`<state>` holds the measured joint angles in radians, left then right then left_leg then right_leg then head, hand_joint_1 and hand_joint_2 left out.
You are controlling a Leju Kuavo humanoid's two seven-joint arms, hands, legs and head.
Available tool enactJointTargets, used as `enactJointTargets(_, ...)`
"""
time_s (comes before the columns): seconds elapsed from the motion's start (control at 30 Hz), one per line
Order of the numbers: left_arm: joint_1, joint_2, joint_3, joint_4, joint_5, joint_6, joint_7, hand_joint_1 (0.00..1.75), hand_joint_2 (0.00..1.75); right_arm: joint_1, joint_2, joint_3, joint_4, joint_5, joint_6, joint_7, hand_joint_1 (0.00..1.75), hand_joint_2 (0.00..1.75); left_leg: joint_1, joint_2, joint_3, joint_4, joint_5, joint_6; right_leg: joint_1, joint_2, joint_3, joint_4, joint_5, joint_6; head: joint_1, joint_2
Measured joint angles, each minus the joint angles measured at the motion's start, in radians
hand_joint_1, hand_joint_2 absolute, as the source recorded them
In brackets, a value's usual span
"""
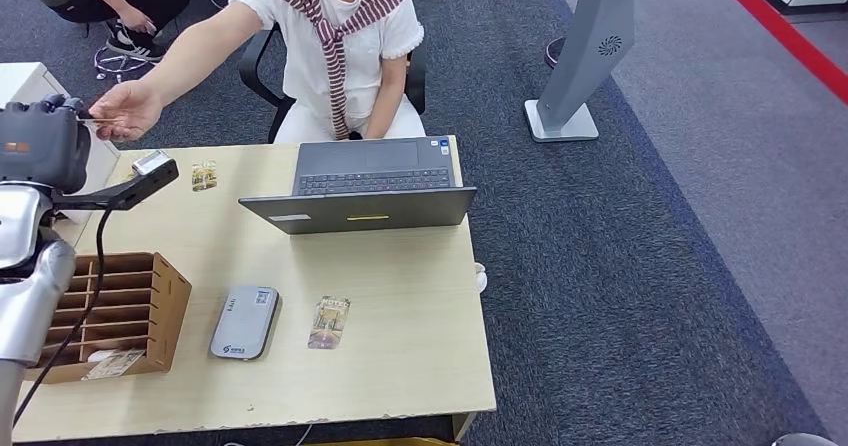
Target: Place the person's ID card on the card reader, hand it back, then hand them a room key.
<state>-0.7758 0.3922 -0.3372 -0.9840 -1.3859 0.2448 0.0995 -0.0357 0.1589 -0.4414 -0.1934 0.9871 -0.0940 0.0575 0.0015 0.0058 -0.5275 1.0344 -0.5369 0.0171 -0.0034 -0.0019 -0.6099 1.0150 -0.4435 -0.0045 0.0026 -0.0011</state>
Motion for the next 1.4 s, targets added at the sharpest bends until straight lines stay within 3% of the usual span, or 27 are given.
enactJointTargets(0.4,-0.042,0.0,-0.002,0.077,-0.002,0.001,0.002,1.75,1.75,-0.002,0.006,0.0,0.0,0.001,0.0,0.004,0.0,0.0,0.0,0.001,-0.001,0.0,0.0,0.0,0.0,0.001,-0.001,0.0,0.001,0.0,0.0,0.0)
enactJointTargets(0.53,-0.045,0.0,-0.003,0.09,0.0,0.003,0.004,0.0,1.75,-0.002,0.006,0.0,0.0,0.001,0.0,0.004,0.0,0.0,0.0,0.001,-0.002,0.0,0.0,0.0,0.0,0.001,-0.002,0.0,0.001,0.0,0.0,0.0)
enactJointTargets(0.77,-0.011,-0.001,-0.001,0.072,0.021,0.112,0.009,0.0,1.75,-0.004,0.007,0.0,0.0,-0.009,-0.007,0.007,0.0,0.0,0.0,0.001,-0.003,0.0,0.0,0.0,0.0,0.001,-0.003,0.0,0.001,0.0,0.0,0.0)
enactJointTargets(0.9,0.116,0.004,0.021,-0.059,0.058,0.165,-0.015,0.0,1.75,-0.003,0.008,-0.006,0.0,-0.017,-0.017,0.011,0.0,0.0,0.0,0.002,-0.004,0.0,0.0,0.0,-0.001,0.002,-0.003,0.0,0.001,0.0,0.0,0.0)
enactJointTargets(1.2,0.528,0.006,0.133,-0.487,0.071,0.261,-0.069,0.0,1.75,0.005,0.008,-0.033,0.0,-0.036,-0.039,0.014,0.0,0.0,0.0,0.004,-0.006,0.0,-0.001,0.001,-0.001,0.004,-0.006,-0.001,0.0,0.0,0.0,0.0)
enactJointTargets(1.4,0.89,-0.01,0.193,-0.756,-0.011,0.37,-0.089,0.0,1.75,0.017,0.008,-0.064,0.0,-0.052,-0.062,0.017,0.0,0.0,0.0,0.009,-0.006,-0.001,-0.002,0.001,-0.002,0.008,-0.007,-0.001,0.0,0.001,0.0,0.0)
